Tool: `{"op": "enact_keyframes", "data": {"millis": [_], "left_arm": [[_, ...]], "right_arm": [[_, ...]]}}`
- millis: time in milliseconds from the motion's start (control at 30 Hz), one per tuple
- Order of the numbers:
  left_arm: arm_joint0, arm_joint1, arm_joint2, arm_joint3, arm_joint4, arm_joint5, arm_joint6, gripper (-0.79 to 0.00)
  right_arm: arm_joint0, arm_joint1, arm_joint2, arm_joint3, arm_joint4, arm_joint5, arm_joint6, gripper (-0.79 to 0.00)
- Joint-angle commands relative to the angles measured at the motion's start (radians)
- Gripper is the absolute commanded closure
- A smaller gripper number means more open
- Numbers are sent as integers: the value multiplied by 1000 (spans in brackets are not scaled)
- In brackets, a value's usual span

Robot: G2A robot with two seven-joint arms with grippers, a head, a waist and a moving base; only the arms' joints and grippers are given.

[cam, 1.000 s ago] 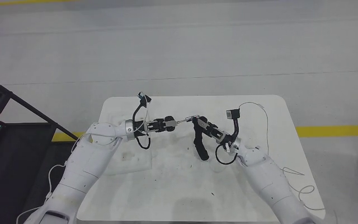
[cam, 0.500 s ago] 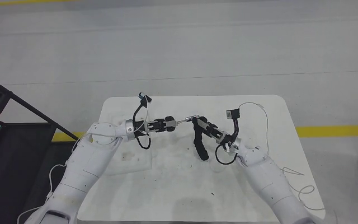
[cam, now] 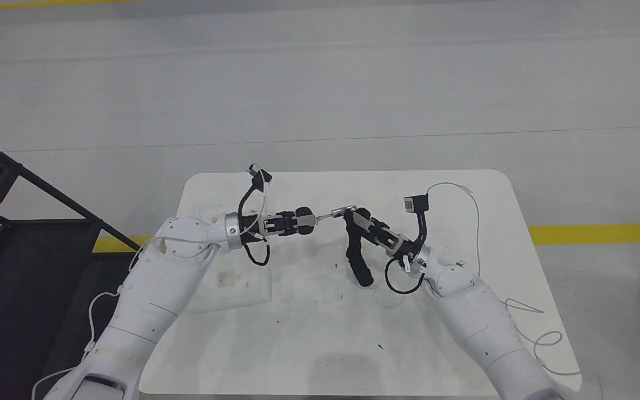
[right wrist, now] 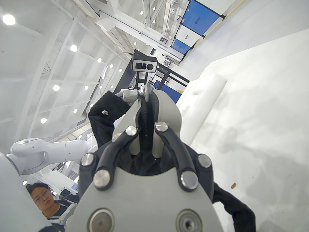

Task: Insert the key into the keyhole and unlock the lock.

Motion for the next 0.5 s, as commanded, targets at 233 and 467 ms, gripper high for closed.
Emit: {"op": "enact_keyframes", "data": {"millis": [233,467], "left_arm": [[-6,-3,1,1,6,4,0,0],[-9,-6,6,-8,19,12,3,0]], "right_arm": [[0,0,0,0,0,0,0,0],[0,0,0,0,0,0,0,0]]}}
